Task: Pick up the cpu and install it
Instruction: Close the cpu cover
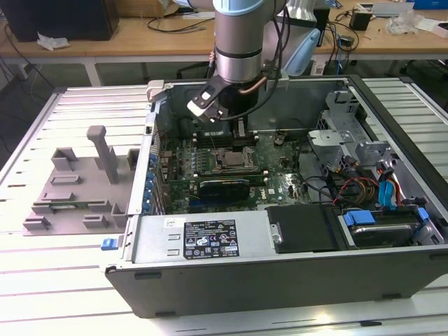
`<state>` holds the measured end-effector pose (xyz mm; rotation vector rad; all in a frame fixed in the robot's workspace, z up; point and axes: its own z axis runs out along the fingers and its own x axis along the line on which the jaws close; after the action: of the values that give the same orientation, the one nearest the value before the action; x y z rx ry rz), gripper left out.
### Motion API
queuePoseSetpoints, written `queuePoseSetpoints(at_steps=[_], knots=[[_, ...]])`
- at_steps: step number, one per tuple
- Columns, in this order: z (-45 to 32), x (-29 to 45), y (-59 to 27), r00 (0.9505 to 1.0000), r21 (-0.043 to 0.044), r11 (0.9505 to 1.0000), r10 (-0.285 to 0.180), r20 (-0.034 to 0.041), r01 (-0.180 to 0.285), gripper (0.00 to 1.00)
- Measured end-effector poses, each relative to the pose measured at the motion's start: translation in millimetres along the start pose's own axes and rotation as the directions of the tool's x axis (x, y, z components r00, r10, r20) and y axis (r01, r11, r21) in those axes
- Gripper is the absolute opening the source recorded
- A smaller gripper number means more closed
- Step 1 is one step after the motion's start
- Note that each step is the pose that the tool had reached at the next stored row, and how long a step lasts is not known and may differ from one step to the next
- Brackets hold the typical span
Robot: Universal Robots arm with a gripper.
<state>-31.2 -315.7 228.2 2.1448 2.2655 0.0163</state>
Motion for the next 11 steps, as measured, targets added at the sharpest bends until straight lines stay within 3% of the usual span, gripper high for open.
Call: queuePoseSetpoints(at_steps=[4,6,9,10,11], knots=[[0.0,0.0,0.0,0.9974,-0.0006,0.9974,-0.072,-0.0014,0.072,0.11],[0.0,0.0,0.0,0.9922,-0.0013,0.9922,-0.125,-0.0025,0.125,0.11],[0.0,0.0,0.0,0.9812,-0.0021,0.9812,-0.193,-0.0039,0.193,0.11],[0.0,0.0,0.0,0.9739,-0.0026,0.9739,-0.227,-0.0047,0.227,0.11],[0.0,0.0,0.0,0.9633,-0.0032,0.9633,-0.268,-0.0055,0.268,0.11]])
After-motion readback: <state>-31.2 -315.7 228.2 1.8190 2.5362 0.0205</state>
